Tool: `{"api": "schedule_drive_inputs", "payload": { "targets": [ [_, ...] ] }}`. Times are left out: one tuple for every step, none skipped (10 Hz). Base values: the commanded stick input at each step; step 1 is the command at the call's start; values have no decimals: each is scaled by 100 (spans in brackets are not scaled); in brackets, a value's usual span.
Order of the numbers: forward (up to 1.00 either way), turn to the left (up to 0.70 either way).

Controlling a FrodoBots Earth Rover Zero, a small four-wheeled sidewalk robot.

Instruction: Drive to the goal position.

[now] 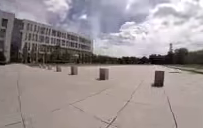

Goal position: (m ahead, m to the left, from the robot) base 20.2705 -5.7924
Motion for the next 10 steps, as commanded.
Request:
{"api": "schedule_drive_inputs", "payload": {
  "targets": [
    [100,-40],
    [100,-40],
    [100,-40],
    [100,-40],
    [100,-8],
    [100,0],
    [100,0],
    [100,0],
    [100,0],
    [100,0]
  ]
}}
